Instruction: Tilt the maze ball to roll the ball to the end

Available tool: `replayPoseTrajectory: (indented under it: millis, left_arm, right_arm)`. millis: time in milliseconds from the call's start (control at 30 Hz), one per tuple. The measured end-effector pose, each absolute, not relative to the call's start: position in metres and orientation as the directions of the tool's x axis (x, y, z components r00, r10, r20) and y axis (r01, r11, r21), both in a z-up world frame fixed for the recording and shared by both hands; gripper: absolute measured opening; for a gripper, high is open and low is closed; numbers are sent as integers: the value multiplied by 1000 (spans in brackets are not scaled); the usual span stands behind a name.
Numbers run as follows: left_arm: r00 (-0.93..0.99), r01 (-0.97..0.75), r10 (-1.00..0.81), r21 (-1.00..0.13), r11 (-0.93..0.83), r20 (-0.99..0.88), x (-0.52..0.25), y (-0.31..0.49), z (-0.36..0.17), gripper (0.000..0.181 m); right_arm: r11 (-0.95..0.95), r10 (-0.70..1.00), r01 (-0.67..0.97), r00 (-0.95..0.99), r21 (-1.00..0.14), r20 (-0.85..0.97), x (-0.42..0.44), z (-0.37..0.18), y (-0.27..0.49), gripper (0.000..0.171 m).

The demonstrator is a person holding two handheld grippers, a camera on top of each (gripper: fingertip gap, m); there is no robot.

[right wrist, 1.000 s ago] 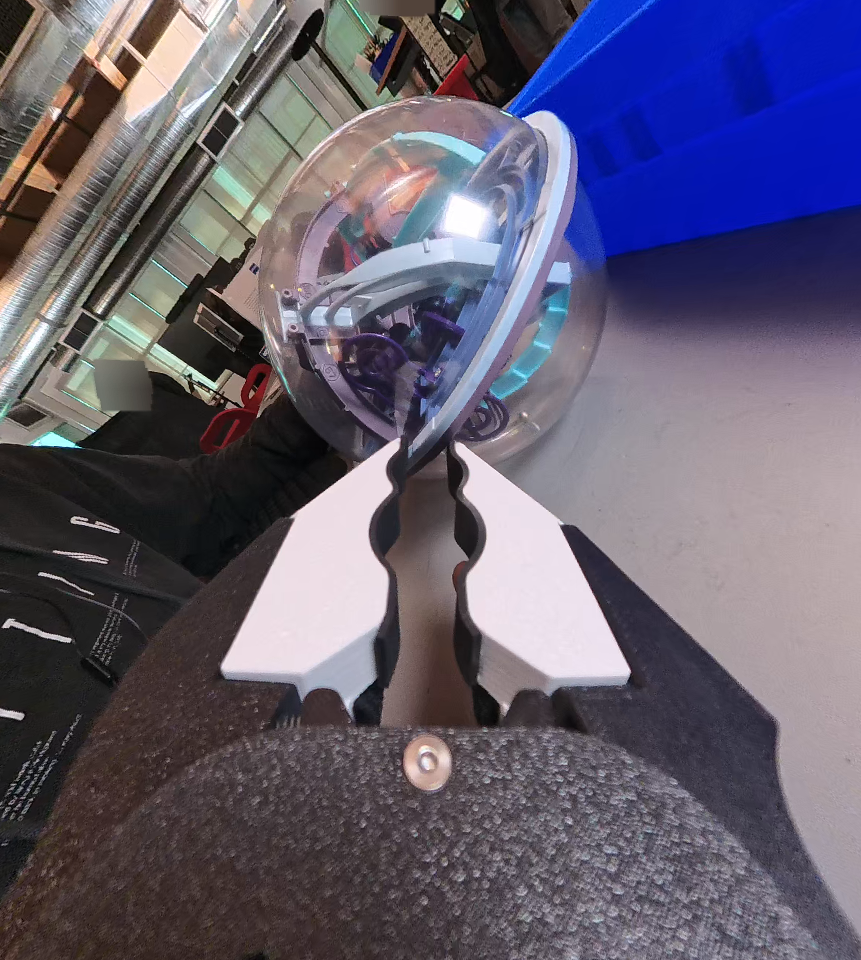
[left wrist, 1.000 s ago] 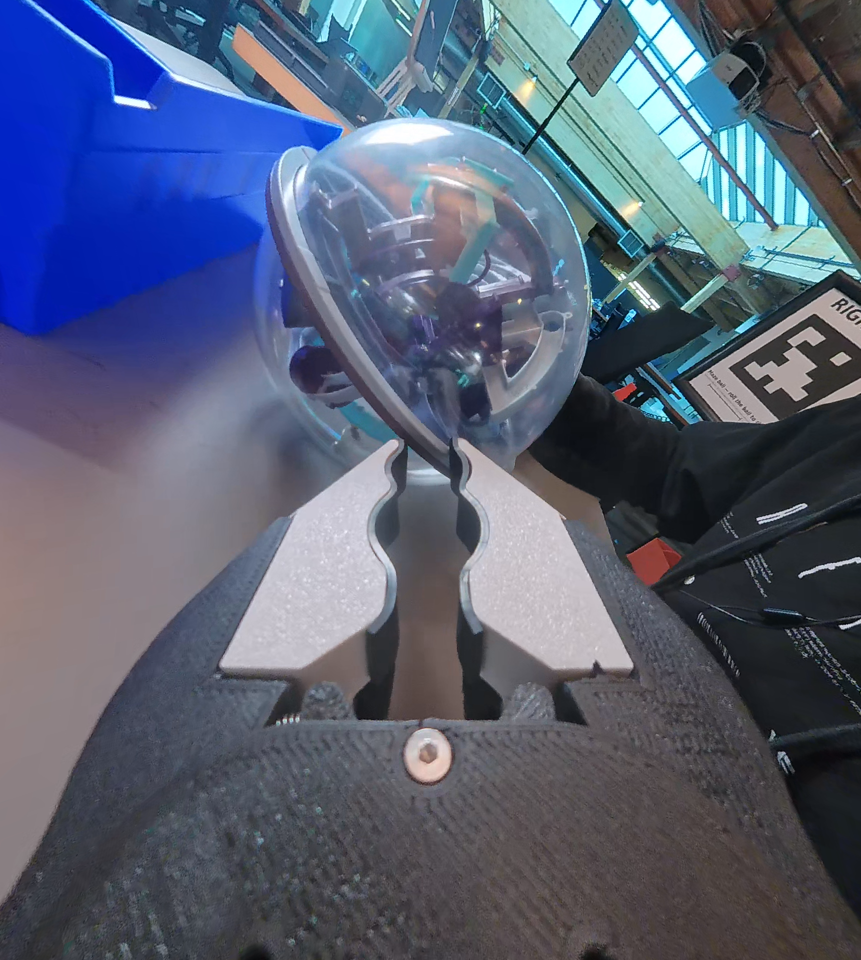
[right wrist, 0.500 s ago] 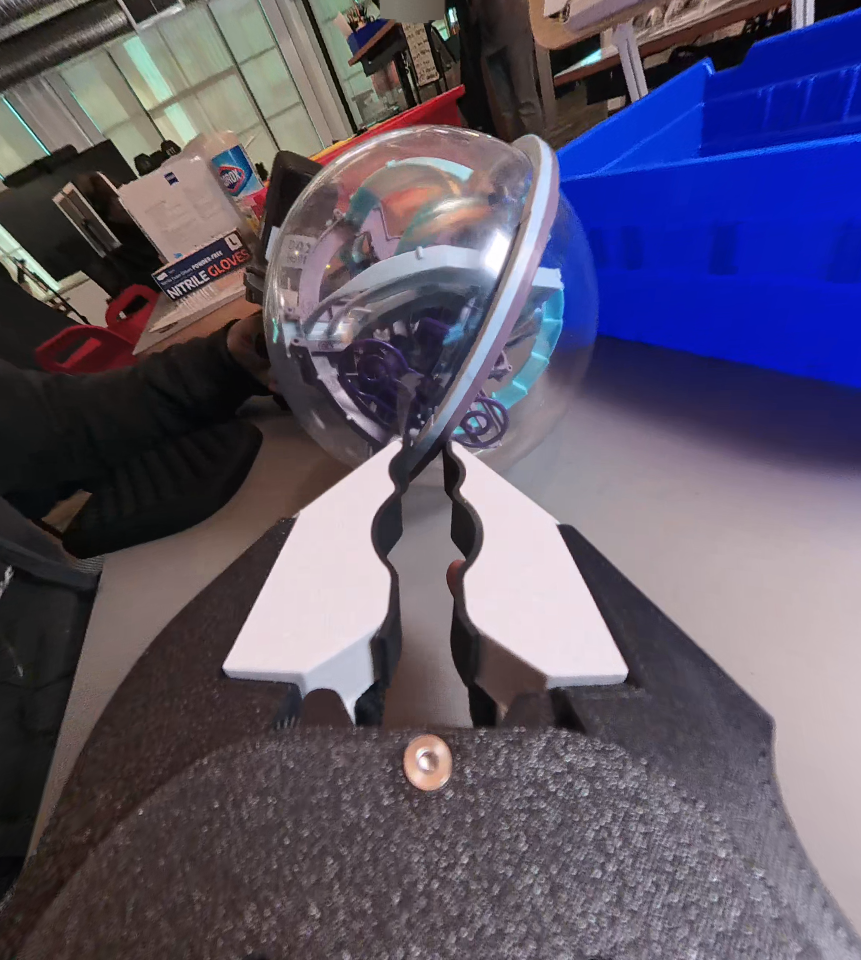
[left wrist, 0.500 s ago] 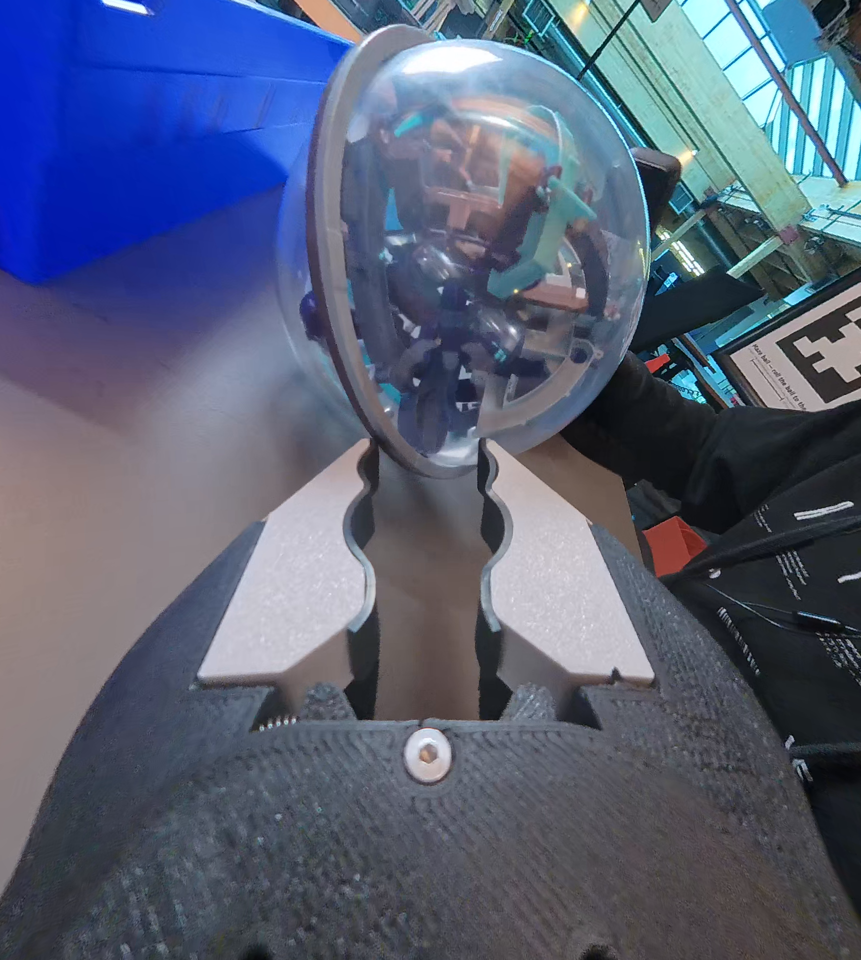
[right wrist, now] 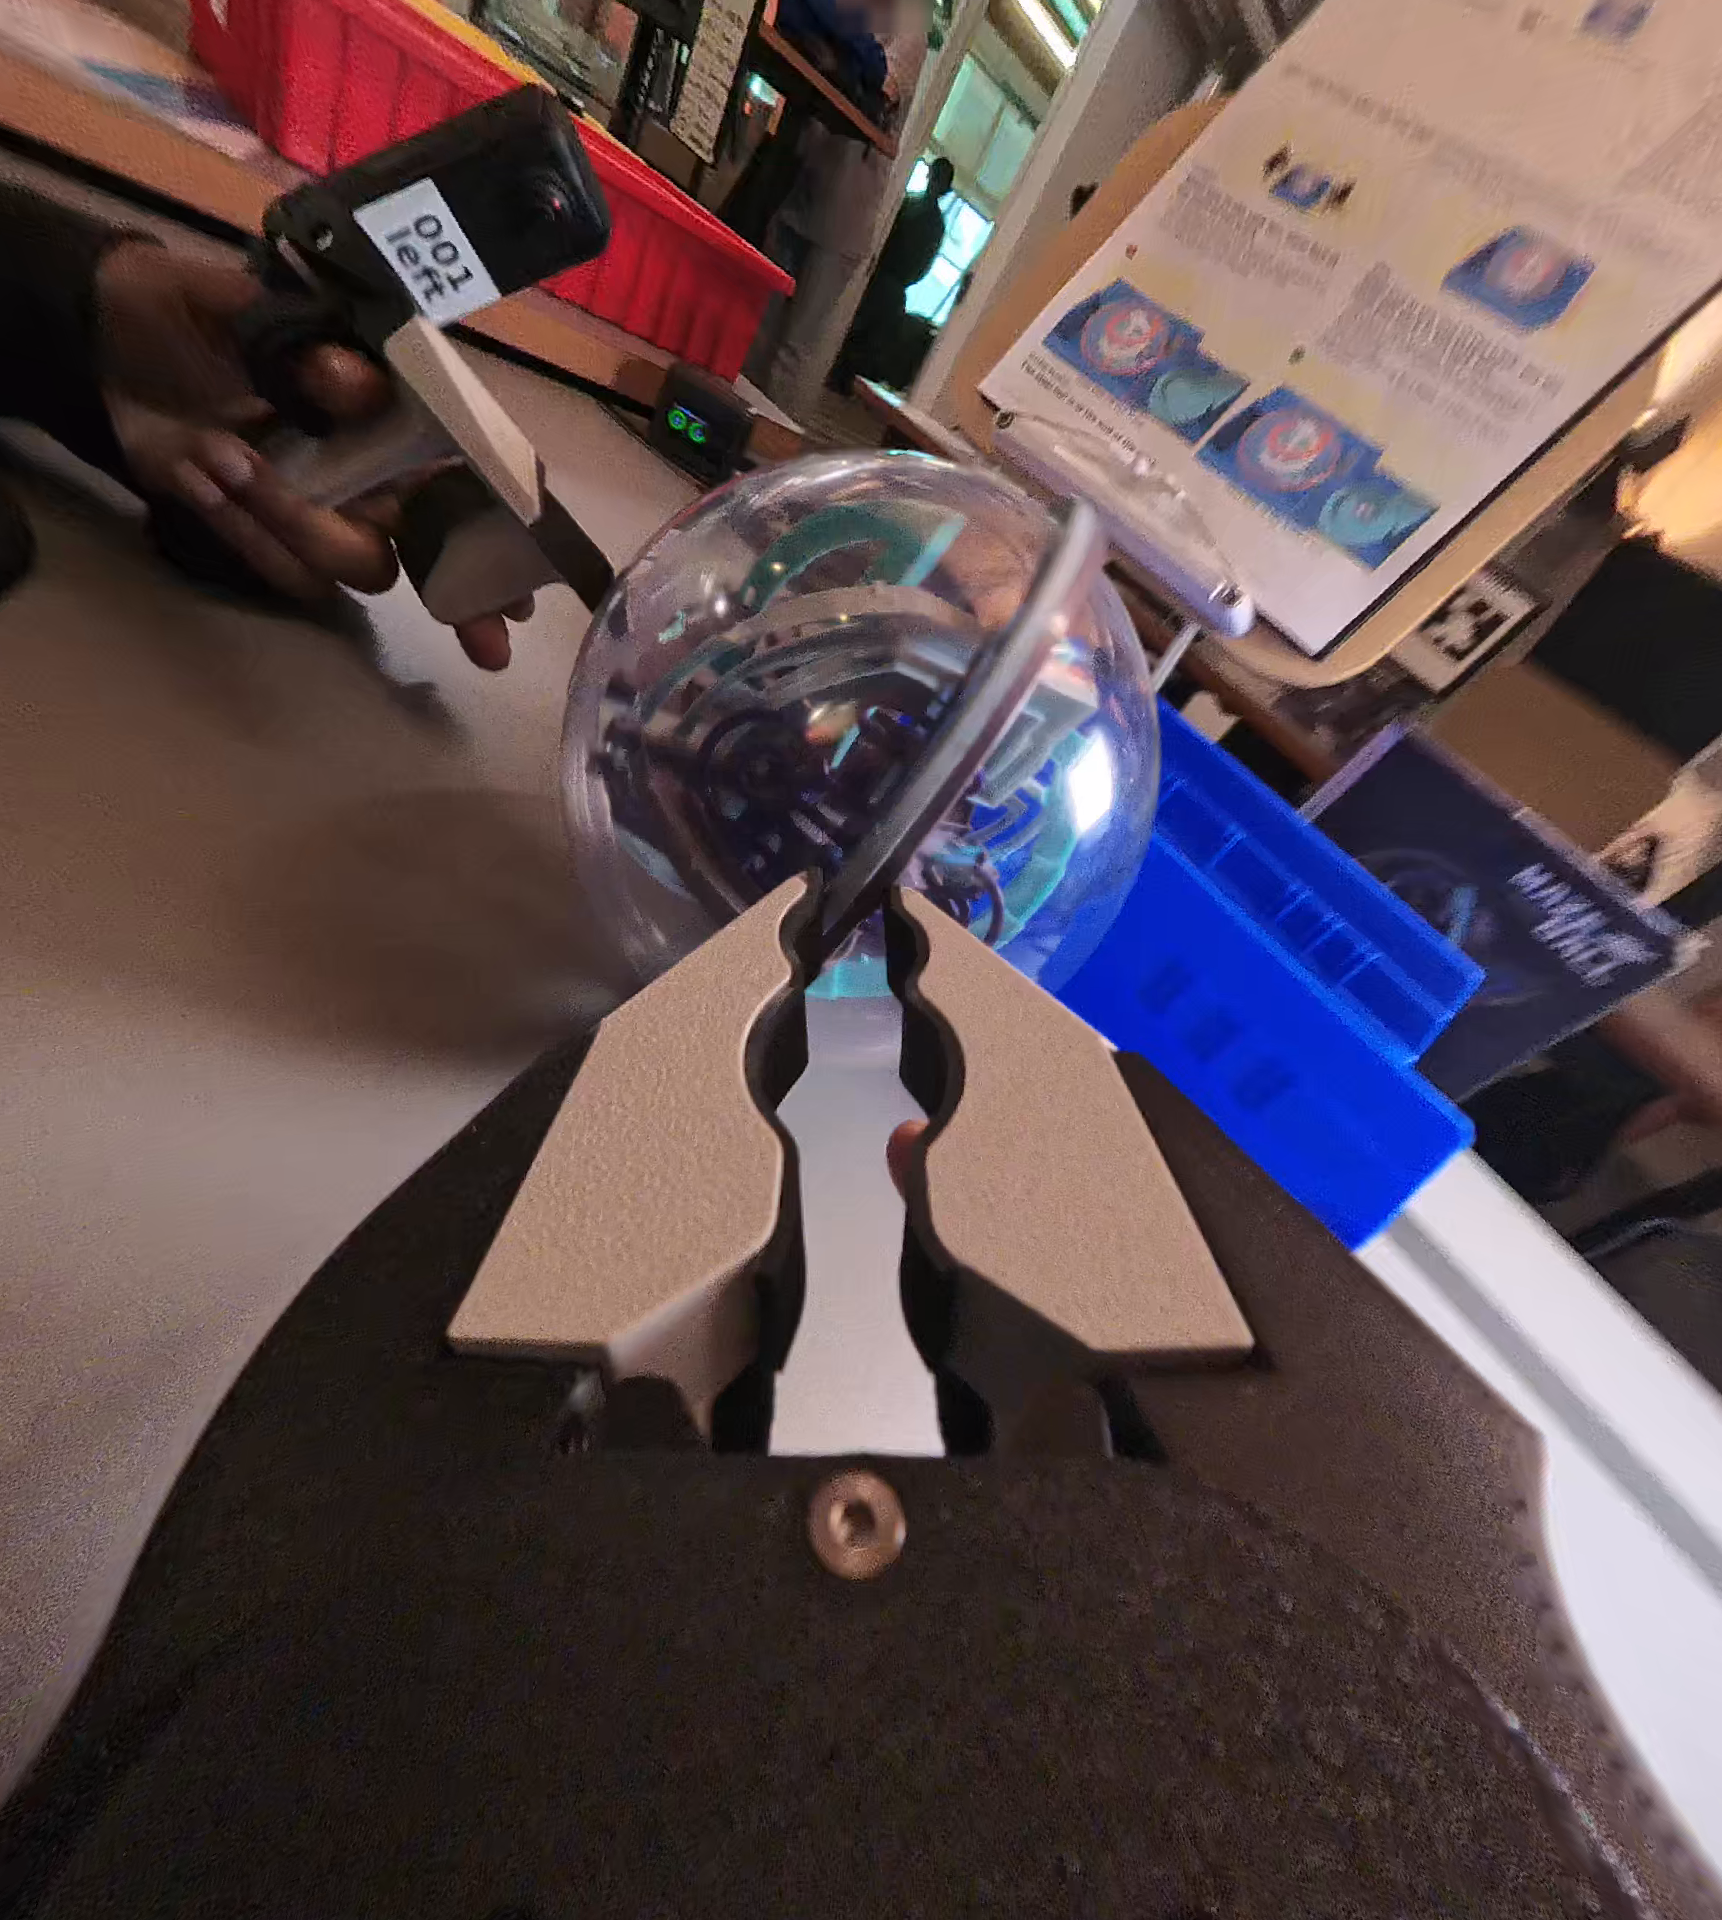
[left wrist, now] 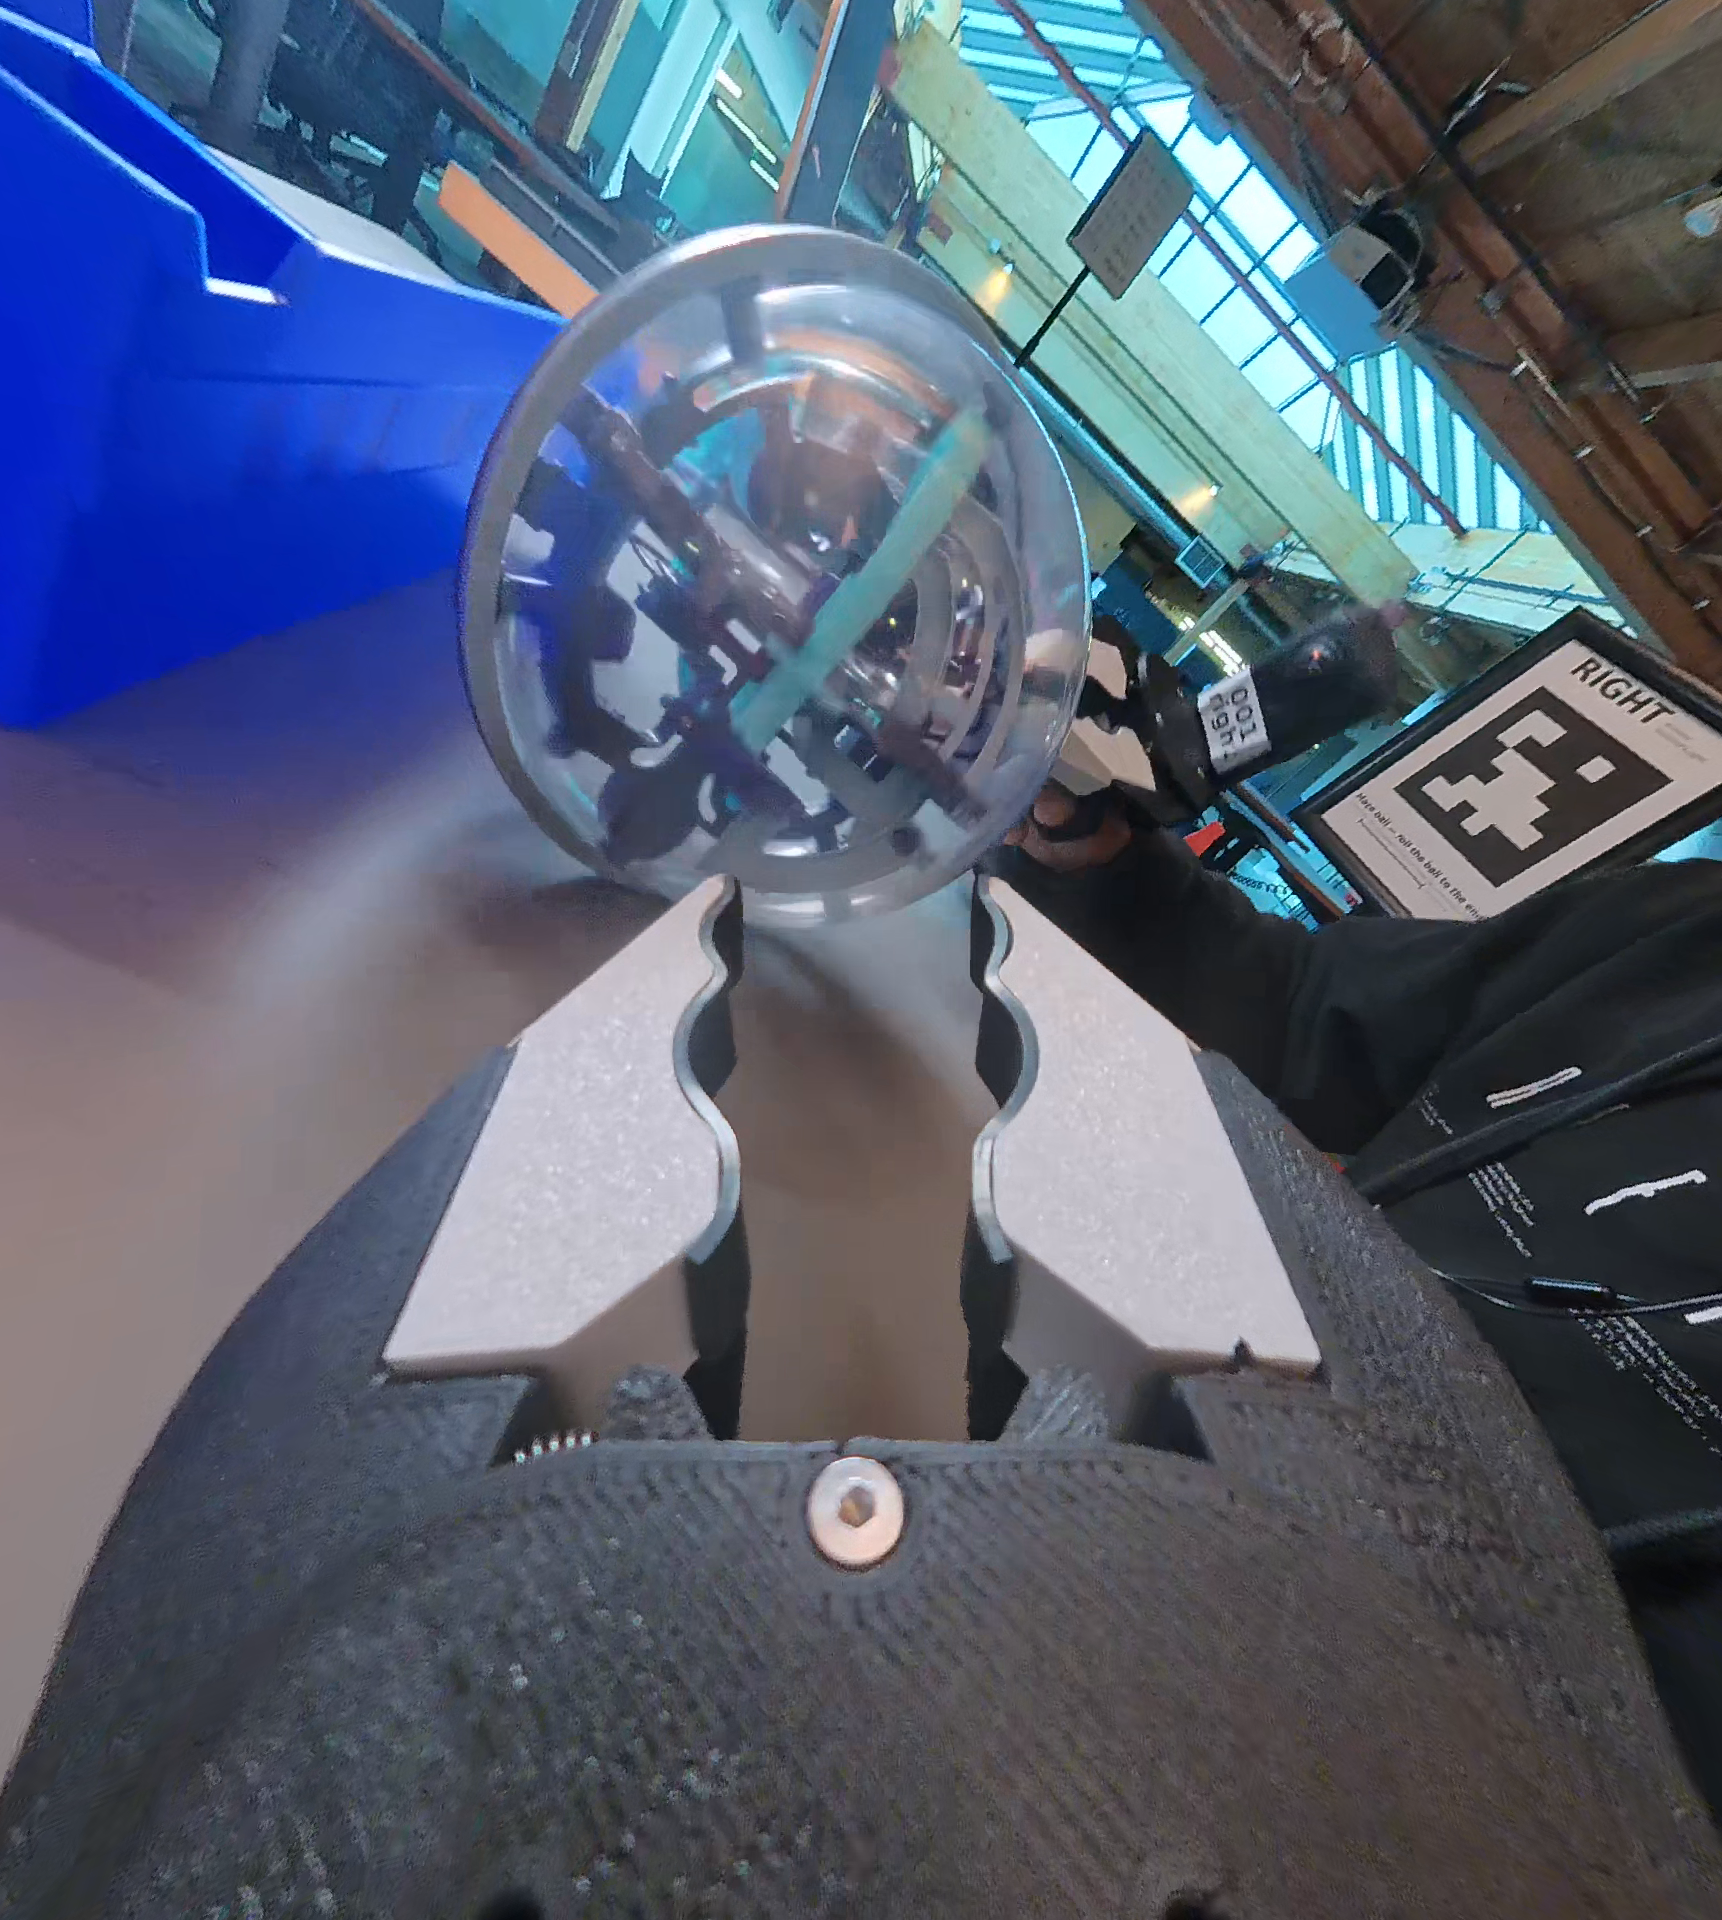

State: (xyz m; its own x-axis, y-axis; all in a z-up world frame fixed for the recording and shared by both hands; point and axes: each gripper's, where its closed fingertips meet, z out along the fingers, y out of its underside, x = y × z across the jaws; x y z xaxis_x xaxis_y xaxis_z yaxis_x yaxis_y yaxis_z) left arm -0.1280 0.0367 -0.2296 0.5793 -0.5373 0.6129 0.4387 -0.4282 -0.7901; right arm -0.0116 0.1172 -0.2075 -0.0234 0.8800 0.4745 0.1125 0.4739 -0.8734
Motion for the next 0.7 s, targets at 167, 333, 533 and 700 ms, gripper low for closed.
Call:
replayPoseTrajectory:
  millis: [167,333,533,700]
  left_arm:
    - [554,482,-542,-774,-411,632,-130,38,-224,44]
    - [572,493,-498,-758,-426,652,-133,42,-229,44]
    - [581,509,-470,-747,-428,665,-136,45,-232,43]
    - [558,542,-455,-720,-433,694,-141,47,-231,37]
  right_arm:
    - [812,569,153,15,-564,822,-10,-208,105,7]
    - [918,368,164,-20,-360,929,-11,-219,91,7]
    - [971,218,112,-50,-212,975,-10,-233,68,8]
    - [981,186,58,-69,-183,980,-10,-238,51,7]
